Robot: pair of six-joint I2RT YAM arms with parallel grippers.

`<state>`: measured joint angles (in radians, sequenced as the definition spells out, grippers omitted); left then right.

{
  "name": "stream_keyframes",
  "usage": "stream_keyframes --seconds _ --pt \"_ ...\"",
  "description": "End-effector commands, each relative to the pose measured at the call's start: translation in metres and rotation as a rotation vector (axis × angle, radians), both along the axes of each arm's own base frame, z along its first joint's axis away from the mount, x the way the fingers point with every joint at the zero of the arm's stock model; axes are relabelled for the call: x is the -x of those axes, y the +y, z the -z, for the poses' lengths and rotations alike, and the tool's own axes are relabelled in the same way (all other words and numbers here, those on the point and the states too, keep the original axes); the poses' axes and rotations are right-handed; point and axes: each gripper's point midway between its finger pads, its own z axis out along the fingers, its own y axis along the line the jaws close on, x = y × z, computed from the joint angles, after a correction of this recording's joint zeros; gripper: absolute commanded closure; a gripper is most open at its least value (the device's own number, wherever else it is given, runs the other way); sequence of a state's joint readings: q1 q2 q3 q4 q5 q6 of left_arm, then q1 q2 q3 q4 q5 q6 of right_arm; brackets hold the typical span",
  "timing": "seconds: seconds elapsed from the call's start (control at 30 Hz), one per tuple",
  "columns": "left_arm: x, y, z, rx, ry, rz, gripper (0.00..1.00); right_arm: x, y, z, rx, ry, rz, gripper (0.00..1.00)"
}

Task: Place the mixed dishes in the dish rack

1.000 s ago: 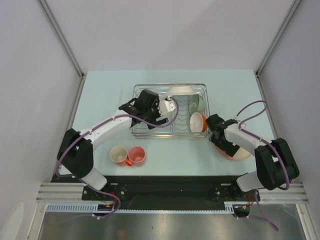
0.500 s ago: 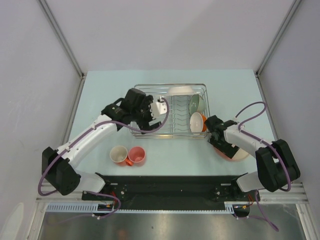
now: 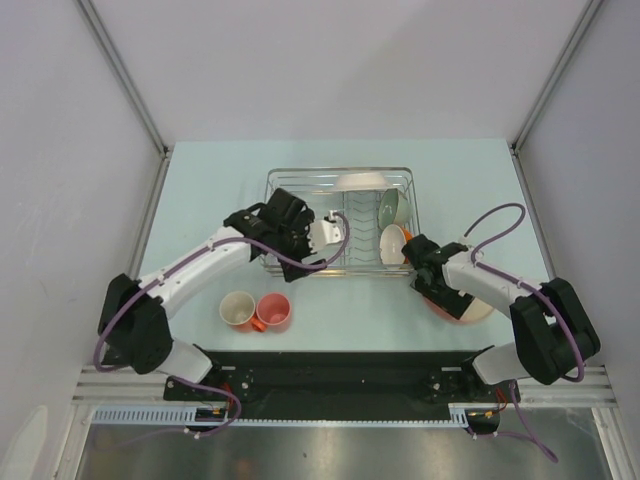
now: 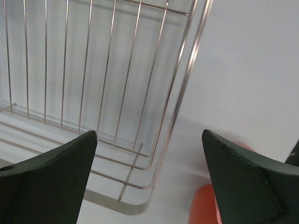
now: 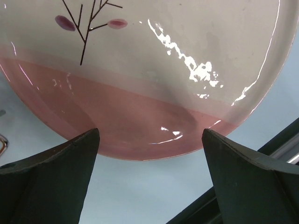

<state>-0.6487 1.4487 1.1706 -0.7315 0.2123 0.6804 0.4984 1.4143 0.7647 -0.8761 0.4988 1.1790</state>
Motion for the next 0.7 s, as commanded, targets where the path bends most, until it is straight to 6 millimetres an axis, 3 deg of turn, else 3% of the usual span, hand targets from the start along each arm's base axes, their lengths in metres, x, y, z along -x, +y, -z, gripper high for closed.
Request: stream_keyframes --seconds 0.0,0.1,0.23,0.53,0.67 --pt "-0.037 -0.015 0.01 -0.001 -0.083 -0.044 0.0 0.047 0.016 0.023 -0.033 0.194 -0.035 0.0" --pt "-0.06 -0.02 0.019 -0.029 -0.112 -0.097 0.0 0.051 0.023 0.027 -0.035 0.205 -0.057 0.0" --pt "-0.083 -0.026 0.015 -0.036 -0.153 -0.127 0.0 0.052 0.028 0.028 -0.041 0.207 -0.079 0.0" --pt "-0.11 -0.042 0.005 0.002 -0.179 -0.176 0.0 0.063 0.042 0.027 -0.046 0.221 -0.152 0.0" --pt "-0.118 -0.05 0.013 0.01 -0.157 -0.196 0.0 0.066 0.048 0.026 -0.05 0.221 -0.195 0.01"
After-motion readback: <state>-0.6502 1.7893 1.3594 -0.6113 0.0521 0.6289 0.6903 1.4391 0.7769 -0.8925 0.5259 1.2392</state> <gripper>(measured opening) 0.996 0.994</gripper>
